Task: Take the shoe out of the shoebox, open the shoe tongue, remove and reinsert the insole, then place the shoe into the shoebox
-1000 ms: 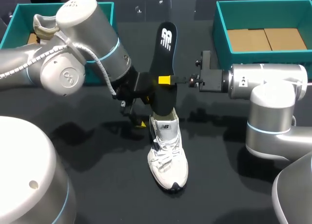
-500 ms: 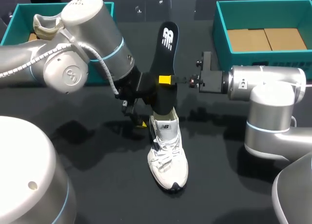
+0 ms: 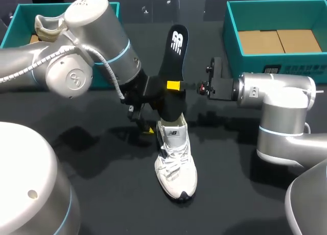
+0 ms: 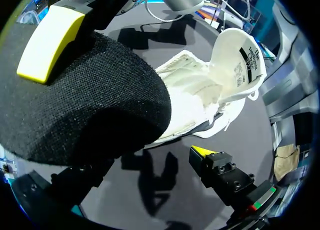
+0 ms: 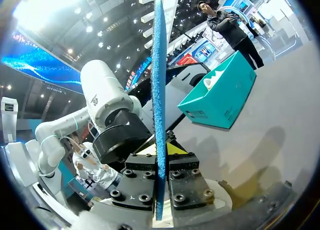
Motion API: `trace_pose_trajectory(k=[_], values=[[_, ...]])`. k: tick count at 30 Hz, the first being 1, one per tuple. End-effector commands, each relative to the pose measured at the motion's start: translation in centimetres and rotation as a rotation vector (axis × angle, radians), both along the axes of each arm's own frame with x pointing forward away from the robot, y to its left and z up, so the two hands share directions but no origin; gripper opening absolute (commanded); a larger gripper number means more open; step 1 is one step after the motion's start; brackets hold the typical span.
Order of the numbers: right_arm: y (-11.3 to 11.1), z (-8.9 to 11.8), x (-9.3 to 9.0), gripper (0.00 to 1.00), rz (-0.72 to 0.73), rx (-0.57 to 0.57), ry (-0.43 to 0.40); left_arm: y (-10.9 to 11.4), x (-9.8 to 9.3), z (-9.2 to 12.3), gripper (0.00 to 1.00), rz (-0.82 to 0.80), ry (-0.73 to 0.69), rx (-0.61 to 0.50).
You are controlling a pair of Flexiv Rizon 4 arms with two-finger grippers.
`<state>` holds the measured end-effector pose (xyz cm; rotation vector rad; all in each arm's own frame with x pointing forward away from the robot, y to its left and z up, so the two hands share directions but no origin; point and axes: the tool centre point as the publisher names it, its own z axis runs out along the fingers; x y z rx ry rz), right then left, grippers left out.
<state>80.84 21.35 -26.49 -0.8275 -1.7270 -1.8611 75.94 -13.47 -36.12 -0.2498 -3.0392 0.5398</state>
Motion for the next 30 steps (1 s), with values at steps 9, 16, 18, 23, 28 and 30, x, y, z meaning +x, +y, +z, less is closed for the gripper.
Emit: trace_pose_trajectory(k=[9, 16, 18, 23, 28, 30], values=[[0.2, -0.6, 0.5, 0.0, 0.064, -0.002, -0.021, -0.1, 0.0, -0.1, 1.0, 0.0, 0.0, 0.002], [0.3, -1.1, 0.4, 0.0, 0.086, -0.029, -0.015, -0.1, 0.0, -0.1, 1.0, 0.0, 0.0, 0.002], [0.2, -1.2, 0.3, 0.0, 0.095, -0.036, -0.018, -0.1, 0.0, -0.1, 1.0, 0.0, 0.0, 0.002], [0.1, -1.4, 0.1, 0.0, 0.125, -0.051, -0.023, -0.1, 0.0, -0.1, 1.0, 0.0, 0.0, 0.002], [0.3, -1.8, -0.1, 0.0, 0.143, -0.06, -0.016, -0.1, 0.0, -0.1, 1.0, 0.0, 0.0, 0.002], [0.3, -1.8, -0.2, 0.0, 0.145, -0.061, -0.016, -0.1, 0.0, -0.1, 1.0, 0.0, 0.0, 0.002]])
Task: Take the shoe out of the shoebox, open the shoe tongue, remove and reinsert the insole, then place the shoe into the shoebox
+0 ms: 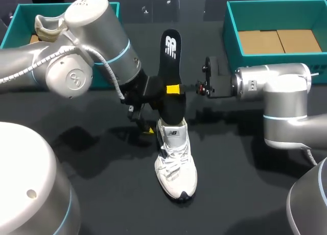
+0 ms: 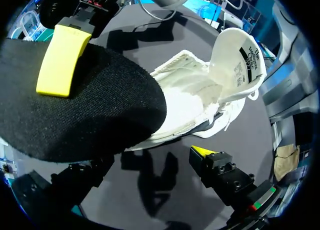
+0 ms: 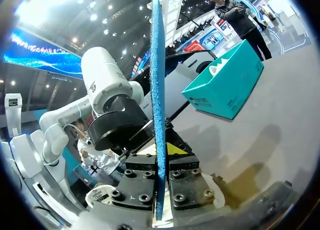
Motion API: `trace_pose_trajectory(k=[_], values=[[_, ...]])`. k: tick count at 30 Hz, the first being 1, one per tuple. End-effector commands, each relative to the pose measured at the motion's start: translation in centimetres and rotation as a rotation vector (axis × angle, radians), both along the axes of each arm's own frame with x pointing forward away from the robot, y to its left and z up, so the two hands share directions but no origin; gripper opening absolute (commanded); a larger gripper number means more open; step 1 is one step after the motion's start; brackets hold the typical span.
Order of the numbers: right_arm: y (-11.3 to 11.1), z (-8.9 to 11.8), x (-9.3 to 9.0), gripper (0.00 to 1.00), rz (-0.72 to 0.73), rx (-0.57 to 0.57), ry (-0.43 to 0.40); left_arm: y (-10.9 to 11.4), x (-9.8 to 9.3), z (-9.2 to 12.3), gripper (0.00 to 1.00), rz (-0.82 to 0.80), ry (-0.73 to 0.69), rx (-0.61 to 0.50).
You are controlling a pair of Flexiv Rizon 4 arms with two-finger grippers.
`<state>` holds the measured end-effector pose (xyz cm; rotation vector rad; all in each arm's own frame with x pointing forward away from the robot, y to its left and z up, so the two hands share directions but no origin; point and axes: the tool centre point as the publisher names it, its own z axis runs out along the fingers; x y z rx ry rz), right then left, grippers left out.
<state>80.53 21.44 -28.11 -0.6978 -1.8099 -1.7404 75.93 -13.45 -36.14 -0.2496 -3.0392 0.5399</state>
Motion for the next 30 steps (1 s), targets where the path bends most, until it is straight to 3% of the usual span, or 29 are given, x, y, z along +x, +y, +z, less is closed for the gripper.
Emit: trace_pose_trajectory(k=[1, 30], values=[[0.3, -0.2, 0.0, 0.0, 0.009, -0.004, 0.001, -0.1, 0.0, -0.1, 1.0, 0.0, 0.0, 0.002], [0.7, -1.7, -1.6, 0.0, -0.02, -0.014, 0.024, -0.1, 0.0, -0.1, 1.0, 0.0, 0.0, 0.002]])
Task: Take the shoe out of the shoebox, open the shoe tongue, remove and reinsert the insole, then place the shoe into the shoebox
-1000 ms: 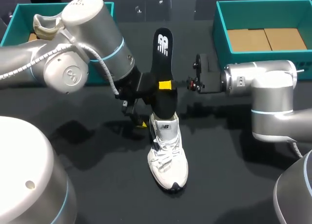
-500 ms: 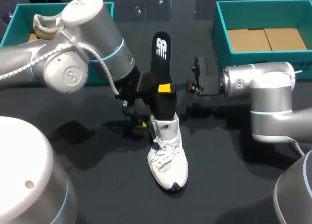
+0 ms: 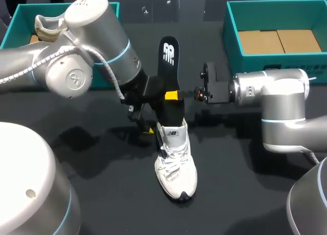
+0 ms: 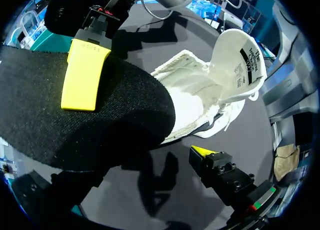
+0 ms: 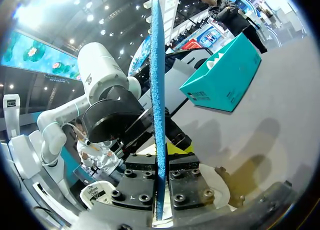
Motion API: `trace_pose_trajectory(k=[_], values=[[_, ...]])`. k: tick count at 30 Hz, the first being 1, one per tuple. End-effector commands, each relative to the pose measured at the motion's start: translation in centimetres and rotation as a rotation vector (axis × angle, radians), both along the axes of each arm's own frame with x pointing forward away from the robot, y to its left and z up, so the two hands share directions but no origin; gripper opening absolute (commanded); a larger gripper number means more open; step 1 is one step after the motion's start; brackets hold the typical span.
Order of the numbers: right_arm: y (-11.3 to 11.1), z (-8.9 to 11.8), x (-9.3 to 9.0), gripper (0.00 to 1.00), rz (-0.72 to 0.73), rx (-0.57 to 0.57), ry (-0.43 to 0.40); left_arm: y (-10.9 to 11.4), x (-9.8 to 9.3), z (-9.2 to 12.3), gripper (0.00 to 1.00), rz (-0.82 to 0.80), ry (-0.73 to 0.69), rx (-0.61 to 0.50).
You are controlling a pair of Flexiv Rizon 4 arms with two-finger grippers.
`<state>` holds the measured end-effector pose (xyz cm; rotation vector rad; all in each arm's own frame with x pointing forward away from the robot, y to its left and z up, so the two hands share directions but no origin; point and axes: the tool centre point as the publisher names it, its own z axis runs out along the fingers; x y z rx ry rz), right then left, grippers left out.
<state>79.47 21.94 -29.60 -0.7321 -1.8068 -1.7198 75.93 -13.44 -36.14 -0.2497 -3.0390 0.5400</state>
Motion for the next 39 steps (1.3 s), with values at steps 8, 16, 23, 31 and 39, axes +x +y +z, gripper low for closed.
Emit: trace_pose_trajectory(k=[8, 16, 23, 31, 39], values=[[0.3, -0.3, -1.2, 0.0, -0.006, -0.018, 0.003, -0.1, 0.0, 0.0, 1.0, 0.0, 0.0, 0.002], [0.6, -0.3, -1.5, 0.0, 0.022, -0.07, 0.007, -0.1, 0.0, 0.0, 1.0, 0.0, 0.0, 0.002], [0.9, -0.8, -1.9, 0.0, 0.049, -0.093, 0.011, -0.1, 0.0, 0.0, 1.0, 0.0, 0.0, 0.002], [0.6, -1.7, -2.4, 0.0, 0.061, -0.102, 0.035, -0.1, 0.0, 0.0, 1.0, 0.0, 0.0, 0.002], [0.5, -2.3, -2.8, 0.0, 0.067, -0.117, 0.057, -0.1, 0.0, 0.0, 1.0, 0.0, 0.0, 0.002]])
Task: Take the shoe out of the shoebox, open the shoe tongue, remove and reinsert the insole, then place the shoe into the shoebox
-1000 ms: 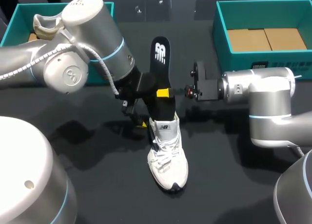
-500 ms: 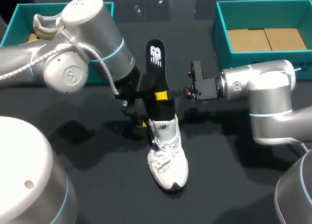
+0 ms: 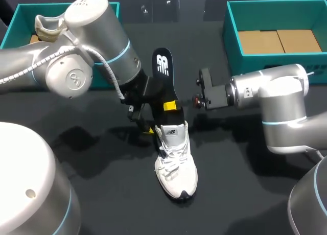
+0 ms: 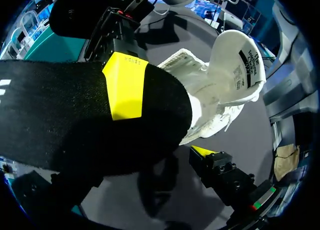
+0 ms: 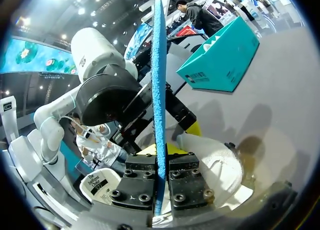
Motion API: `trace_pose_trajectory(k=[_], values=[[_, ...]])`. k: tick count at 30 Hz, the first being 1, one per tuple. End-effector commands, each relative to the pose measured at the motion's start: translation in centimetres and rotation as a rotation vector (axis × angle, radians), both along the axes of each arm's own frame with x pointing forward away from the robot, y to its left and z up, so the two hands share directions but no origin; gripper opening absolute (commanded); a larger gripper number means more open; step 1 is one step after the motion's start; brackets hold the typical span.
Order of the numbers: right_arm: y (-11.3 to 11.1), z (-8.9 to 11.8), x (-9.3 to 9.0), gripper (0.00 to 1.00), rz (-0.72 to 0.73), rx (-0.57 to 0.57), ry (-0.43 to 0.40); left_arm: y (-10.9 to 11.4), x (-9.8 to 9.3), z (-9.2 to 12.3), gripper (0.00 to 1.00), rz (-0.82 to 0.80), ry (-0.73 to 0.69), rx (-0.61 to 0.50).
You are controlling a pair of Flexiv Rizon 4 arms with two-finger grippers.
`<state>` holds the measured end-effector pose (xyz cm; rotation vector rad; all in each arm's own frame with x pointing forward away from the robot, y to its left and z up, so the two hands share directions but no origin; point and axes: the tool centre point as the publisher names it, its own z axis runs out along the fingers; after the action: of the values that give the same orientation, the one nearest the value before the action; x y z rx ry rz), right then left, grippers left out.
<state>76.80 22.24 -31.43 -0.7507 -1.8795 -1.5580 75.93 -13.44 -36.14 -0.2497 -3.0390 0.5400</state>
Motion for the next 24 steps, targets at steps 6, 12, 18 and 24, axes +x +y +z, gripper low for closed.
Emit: trace_pose_trajectory(k=[6, 12, 18, 24], values=[[0.3, -0.8, -0.8, 0.0, 0.012, -0.022, 0.017, -0.1, 0.0, -0.1, 1.0, 0.0, -0.001, 0.002], [0.4, -1.4, -1.5, 0.0, 0.018, -0.03, 0.025, -0.1, 0.0, -0.1, 1.0, 0.0, -0.001, 0.002], [0.4, -2.0, -2.3, 0.0, 0.017, -0.031, 0.033, -0.1, 0.0, -0.1, 1.0, 0.0, -0.001, 0.002], [0.5, -2.3, -3.1, 0.0, 0.012, -0.034, 0.032, -0.1, 0.0, -0.1, 1.0, 0.0, -0.001, 0.002]])
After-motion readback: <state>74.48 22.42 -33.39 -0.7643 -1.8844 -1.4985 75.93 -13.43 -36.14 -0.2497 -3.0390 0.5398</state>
